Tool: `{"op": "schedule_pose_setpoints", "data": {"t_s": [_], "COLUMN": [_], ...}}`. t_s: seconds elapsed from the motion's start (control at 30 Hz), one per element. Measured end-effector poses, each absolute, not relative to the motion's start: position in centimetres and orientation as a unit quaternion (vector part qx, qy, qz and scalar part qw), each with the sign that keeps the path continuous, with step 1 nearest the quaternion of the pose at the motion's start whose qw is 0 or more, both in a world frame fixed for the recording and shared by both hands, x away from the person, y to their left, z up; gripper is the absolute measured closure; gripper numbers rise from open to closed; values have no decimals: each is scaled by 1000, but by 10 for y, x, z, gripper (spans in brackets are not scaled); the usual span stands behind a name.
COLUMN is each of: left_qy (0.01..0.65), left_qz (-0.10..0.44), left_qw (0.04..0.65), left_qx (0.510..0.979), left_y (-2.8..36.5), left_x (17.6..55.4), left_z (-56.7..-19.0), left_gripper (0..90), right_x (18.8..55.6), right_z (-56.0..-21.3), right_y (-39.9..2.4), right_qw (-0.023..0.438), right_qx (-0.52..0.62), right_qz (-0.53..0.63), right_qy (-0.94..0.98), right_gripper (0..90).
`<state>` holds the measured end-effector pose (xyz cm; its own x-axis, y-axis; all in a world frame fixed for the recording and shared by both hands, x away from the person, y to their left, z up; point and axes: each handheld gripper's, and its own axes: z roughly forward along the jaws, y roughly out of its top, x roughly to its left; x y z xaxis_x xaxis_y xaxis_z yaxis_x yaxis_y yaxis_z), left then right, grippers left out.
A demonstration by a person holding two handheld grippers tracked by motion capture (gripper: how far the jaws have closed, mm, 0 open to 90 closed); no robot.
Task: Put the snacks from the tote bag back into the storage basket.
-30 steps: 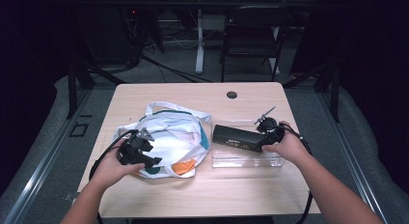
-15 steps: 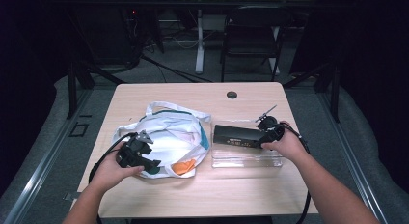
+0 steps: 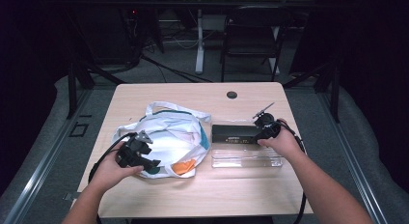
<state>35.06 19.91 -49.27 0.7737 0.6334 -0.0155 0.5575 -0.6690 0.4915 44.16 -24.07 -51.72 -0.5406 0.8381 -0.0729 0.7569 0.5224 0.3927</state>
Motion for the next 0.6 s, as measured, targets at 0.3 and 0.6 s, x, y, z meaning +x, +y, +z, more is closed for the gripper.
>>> {"op": "schedule_pose_setpoints", "data": {"t_s": [0.3,0.6], "left_qy": [326,329], "left_qz": [76,81], "left_qw": [242,244], "left_qx": [910,909], "left_y": [200,200], "left_x": [352,351], "left_z": [-494,-494], "left_gripper": [399,399], "right_x": [447,448], "right_z": [-515,-517], "right_y": [-243,-241], "right_qw": [124,126], "right_qx": [469,471], "right_qz": [156,154], "right_qy": [861,860], "right_gripper": [363,367]}}
